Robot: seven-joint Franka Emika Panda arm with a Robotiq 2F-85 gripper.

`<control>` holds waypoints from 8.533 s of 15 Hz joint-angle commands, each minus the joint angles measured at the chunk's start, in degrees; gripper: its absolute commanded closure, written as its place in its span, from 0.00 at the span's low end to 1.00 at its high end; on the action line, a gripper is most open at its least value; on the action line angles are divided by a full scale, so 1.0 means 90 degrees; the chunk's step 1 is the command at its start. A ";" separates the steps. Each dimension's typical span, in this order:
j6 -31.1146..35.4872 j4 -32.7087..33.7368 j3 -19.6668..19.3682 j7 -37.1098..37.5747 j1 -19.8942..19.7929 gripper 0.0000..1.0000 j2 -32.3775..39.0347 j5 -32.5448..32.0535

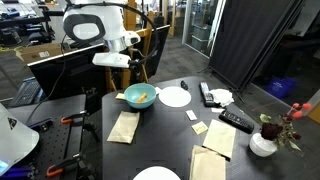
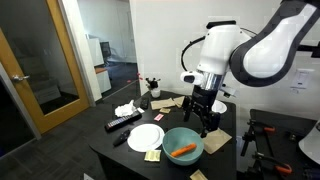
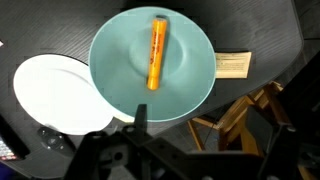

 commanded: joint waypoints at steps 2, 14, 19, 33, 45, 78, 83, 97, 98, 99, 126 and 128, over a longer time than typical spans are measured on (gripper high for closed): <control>0.0295 0.0310 0.0375 -0.0032 -0.0602 0.00 0.0643 -0.0242; 0.0226 0.0419 0.0929 0.0050 -0.1120 0.00 0.0973 -0.0283; 0.0377 0.0692 0.1059 0.0350 -0.1310 0.00 0.1568 -0.0847; 0.0183 0.1589 0.1020 0.1595 -0.1542 0.00 0.2587 -0.2531; 0.0051 0.2033 0.0895 0.2346 -0.1474 0.00 0.3178 -0.3363; -0.0465 0.1412 0.1277 0.2101 -0.2347 0.95 0.1020 -0.2636; -0.0431 0.1624 0.0910 0.2070 -0.2392 0.95 0.1001 -0.2117; 0.0124 0.3502 0.0104 0.3091 -0.2391 0.95 0.3384 -0.2889; 0.0103 0.3650 0.0100 0.3188 -0.2408 0.95 0.3541 -0.2931; 0.0062 0.3804 0.0095 0.3269 -0.2420 0.95 0.3693 -0.2944; -0.0340 0.2395 0.1140 0.2674 -0.3645 0.00 0.1355 -0.1903; -0.0549 0.2129 0.1167 0.2408 -0.3672 0.00 0.0894 -0.1481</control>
